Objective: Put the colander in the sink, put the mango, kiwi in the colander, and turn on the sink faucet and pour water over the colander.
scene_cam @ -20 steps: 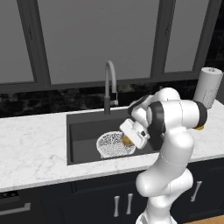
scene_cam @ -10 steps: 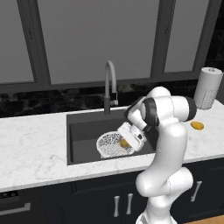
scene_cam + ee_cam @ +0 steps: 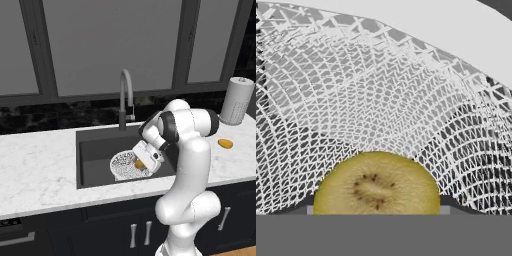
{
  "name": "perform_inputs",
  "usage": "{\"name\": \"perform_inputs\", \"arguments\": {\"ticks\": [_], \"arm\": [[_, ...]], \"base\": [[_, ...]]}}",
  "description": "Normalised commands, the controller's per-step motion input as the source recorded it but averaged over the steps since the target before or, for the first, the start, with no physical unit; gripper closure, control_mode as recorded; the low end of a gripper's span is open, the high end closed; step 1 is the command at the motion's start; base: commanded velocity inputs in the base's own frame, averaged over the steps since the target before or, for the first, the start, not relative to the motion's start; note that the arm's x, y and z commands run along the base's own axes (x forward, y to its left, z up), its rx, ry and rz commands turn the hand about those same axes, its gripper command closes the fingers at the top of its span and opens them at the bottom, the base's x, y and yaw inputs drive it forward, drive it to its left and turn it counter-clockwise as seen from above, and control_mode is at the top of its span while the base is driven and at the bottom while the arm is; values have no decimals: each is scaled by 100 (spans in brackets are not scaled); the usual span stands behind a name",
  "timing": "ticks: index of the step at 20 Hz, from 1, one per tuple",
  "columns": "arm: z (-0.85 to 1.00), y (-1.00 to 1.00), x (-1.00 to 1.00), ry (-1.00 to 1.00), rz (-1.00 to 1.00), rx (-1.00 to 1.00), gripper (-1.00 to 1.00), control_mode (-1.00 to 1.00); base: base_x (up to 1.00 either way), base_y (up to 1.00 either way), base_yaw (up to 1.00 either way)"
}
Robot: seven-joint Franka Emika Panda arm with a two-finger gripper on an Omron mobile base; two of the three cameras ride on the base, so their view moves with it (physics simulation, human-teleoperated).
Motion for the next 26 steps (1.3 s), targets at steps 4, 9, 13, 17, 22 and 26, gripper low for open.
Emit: {"name": "perform_inputs", "arguments": {"ticks": [4, 9, 13, 17, 22, 26], "arm": [[-17, 2, 13, 0, -2, 0, -100, -100], [-18, 1, 21, 0, -3, 0, -100, -100], [-13, 0, 19, -1, -2, 0, -100, -100], [-1, 3, 3, -7, 0, 0, -100, -100], [45, 0, -29, -17, -1, 0, -100, -100], [65, -12, -27, -10, -4, 1, -100, -100]], "base": [[0, 0, 0], [0, 0, 0], [0, 0, 0], [0, 0, 0], [0, 0, 0], [0, 0, 0]]}}
